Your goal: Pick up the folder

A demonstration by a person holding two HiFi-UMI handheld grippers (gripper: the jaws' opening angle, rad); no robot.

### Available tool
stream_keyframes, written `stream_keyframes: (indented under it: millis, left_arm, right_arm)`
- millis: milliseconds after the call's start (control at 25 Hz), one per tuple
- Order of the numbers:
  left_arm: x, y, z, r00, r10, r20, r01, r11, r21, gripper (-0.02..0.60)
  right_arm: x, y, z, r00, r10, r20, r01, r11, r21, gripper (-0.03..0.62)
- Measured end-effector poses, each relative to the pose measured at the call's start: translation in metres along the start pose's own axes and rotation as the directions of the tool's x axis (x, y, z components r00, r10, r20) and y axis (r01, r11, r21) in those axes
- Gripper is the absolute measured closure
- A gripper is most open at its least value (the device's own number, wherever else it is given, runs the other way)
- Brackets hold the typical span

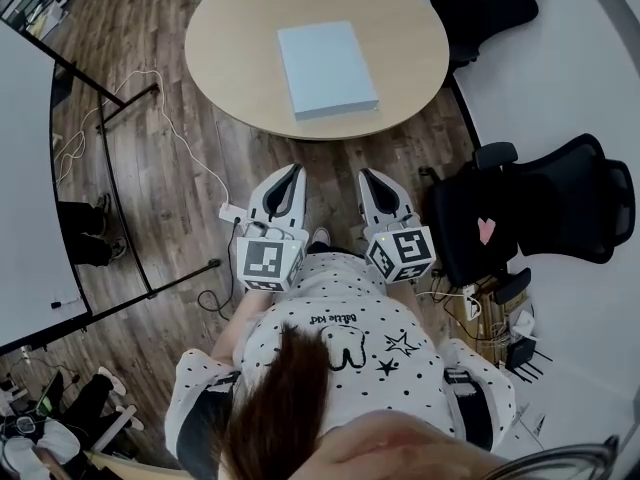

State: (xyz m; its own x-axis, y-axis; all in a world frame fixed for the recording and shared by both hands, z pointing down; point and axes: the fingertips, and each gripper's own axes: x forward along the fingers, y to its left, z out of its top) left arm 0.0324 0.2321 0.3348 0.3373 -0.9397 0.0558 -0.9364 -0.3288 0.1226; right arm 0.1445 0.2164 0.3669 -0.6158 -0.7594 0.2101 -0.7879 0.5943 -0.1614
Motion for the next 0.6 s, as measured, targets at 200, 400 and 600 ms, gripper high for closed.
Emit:
stream_keyframes:
  millis: [200, 400, 600]
  left_arm:
    - [0.009, 0.0, -0.006, 0.999, 0.033, -0.016, -0.034, 0.999, -0.015, 0.563]
    - [0.012, 0.009, -0.012, 0.998, 0.041, -0.038, -0.042, 0.999, -0.019, 0.563]
    - [0.033, 0.023, -0.011, 0.999, 0.037, -0.033, -0.038, 0.999, -0.029, 0.563]
  right_arm:
    - [0.003, -0.014, -0.004, 1.0, 0.012, -0.02, -0.011, 1.0, 0.013, 0.588]
    - [0.013, -0.013, -0.012, 0.999, 0.019, -0.047, -0.017, 0.999, 0.033, 0.588]
    - [0.034, -0.021, -0.011, 0.998, 0.017, -0.066, -0.014, 0.999, 0.035, 0.588]
